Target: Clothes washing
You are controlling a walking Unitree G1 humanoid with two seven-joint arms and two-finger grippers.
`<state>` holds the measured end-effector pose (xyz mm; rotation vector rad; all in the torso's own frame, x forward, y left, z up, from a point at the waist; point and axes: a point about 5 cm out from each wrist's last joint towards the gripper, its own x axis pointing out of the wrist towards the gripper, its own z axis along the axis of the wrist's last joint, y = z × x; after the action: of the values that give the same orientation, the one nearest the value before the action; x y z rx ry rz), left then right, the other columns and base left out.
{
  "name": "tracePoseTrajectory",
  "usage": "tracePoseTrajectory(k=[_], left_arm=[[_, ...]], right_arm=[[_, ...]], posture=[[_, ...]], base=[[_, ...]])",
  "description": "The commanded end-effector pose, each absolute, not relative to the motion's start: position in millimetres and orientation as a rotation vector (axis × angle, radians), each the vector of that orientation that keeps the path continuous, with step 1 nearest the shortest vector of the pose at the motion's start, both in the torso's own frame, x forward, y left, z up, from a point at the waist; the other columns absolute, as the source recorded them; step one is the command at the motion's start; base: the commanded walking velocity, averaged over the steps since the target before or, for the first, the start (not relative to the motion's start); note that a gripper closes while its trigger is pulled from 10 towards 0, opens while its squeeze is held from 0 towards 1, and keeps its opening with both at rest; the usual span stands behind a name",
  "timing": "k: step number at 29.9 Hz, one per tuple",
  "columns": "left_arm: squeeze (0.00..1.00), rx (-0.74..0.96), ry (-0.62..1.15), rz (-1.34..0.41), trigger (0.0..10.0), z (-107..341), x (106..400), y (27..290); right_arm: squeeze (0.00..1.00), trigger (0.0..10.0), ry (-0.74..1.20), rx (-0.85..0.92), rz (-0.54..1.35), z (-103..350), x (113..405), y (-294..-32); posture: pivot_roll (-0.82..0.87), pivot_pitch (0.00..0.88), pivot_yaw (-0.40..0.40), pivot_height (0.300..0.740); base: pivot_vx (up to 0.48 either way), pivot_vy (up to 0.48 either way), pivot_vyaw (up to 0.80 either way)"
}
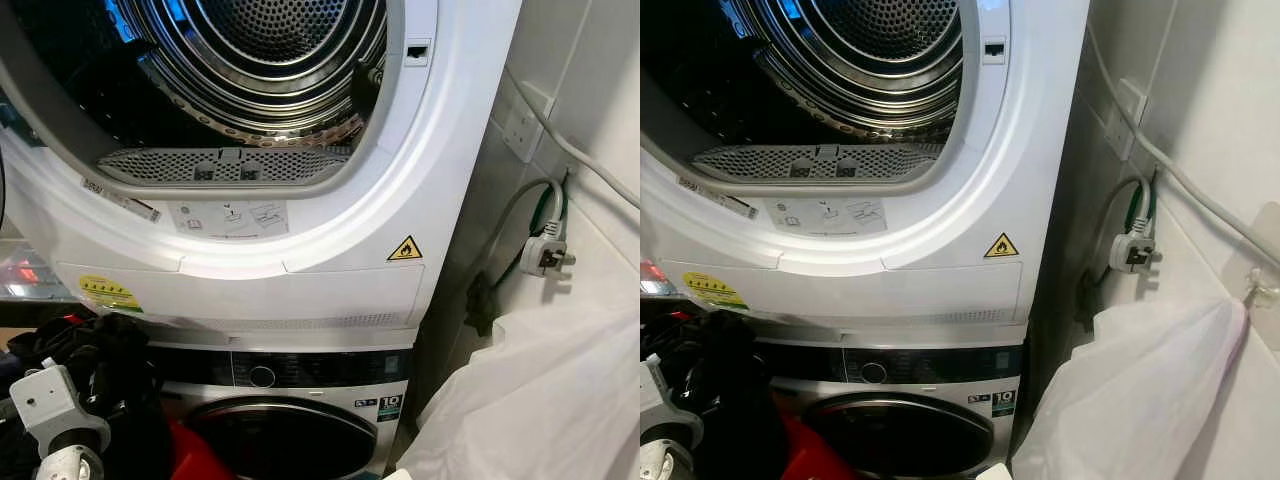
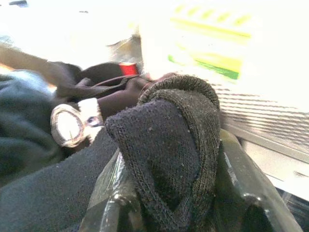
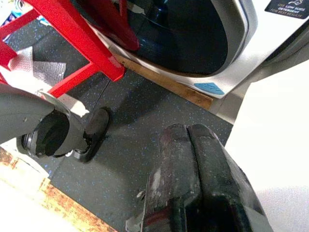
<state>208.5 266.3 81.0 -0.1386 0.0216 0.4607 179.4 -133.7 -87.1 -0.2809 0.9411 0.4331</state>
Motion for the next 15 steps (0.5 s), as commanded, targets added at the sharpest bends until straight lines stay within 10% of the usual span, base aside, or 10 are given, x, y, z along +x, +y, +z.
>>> tracePoseTrajectory(k=[1, 9, 15], left_arm=[[0.0, -0.099, -0.022, 0.443, 0.0, 89.1, 206.1, 263.8], [0.0, 0.006, -0.095, 0.374, 0.0, 103.6, 197.6, 252.8], [0.0, 0.234, -0.189, -0.185, 0.0, 134.6, 219.5, 190.3]], right_arm=[[0.0, 10.0, 0.943, -0.269, 0.44, -87.8, 177.7, -130.7], [0.0, 10.0, 0.944, -0.263, 0.445, -87.6, 177.8, -130.6], [0.0, 10.0, 0.945, -0.264, 0.453, -87.3, 178.5, -129.6]], posture=[[0.09, 0.0, 0.062, 0.74], [0.1, 0.0, 0.057, 0.74], [0.12, 0.0, 0.051, 0.74]], base=[[0.0, 0.0, 0.0], [0.0, 0.0, 0.0], [0.0, 0.0, 0.0]])
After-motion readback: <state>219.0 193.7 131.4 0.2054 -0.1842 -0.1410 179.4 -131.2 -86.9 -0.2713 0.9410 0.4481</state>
